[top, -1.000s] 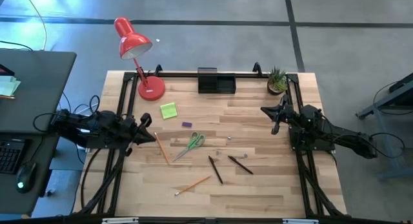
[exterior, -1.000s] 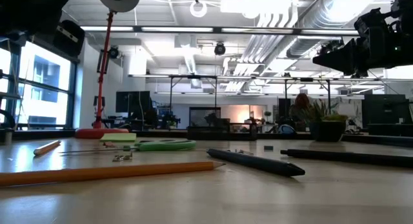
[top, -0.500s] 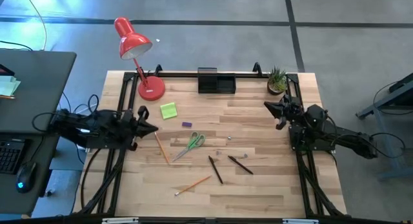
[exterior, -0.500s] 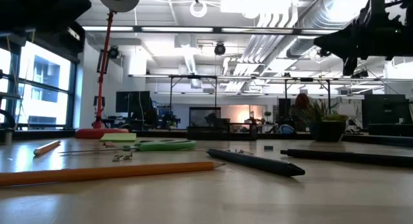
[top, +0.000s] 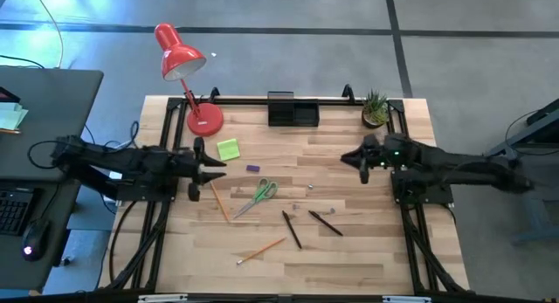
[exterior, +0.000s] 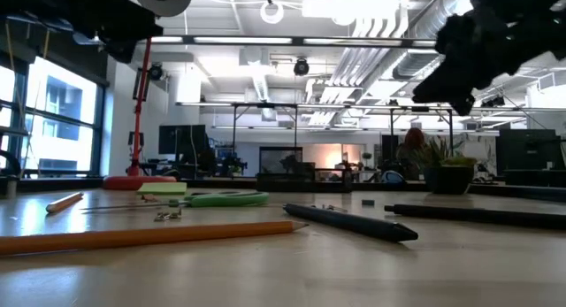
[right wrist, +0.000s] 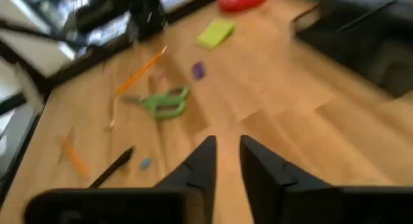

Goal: Pick and place office supplies into organizer
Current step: Put the top pencil into the desk organizer

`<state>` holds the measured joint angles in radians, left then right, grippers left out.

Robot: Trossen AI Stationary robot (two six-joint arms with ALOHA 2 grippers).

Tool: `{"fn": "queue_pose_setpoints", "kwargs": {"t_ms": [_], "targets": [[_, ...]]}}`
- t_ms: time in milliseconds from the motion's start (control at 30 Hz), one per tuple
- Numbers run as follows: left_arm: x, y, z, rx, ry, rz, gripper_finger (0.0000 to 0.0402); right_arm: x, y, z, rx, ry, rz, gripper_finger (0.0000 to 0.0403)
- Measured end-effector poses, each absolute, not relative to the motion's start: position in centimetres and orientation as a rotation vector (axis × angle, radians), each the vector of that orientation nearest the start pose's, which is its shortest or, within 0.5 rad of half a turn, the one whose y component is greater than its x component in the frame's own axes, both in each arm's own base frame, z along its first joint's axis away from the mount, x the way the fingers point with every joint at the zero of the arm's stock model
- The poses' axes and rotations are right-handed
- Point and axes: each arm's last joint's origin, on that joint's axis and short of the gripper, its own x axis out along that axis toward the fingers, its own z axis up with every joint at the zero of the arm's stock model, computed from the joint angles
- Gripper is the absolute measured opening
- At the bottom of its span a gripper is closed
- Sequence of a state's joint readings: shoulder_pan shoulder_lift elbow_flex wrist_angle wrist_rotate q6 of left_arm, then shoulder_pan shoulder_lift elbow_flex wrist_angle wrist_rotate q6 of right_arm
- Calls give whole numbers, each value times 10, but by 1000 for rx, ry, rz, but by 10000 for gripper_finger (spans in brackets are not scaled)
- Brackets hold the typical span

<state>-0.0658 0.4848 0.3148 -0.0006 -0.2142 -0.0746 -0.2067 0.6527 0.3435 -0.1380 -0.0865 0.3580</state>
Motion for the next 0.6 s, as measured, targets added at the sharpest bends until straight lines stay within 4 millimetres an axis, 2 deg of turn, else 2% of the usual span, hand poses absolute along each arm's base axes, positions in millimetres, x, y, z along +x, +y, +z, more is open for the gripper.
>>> {"fn": "queue_pose_setpoints", "kwargs": {"t_ms": [167,333,433,600], "targets": [[150,-4,226,-14,259,155,171,188,-11,219,410,604,-140,129],[159,-5,220,8,324,139,179,228,17,225,367,867,-175,133],[159,-5,213,20,394,137,179,252,34,225,384,960,-172,134],[158,-5,206,31,464,137,179,281,55,212,410,1101,-208,134]]}}
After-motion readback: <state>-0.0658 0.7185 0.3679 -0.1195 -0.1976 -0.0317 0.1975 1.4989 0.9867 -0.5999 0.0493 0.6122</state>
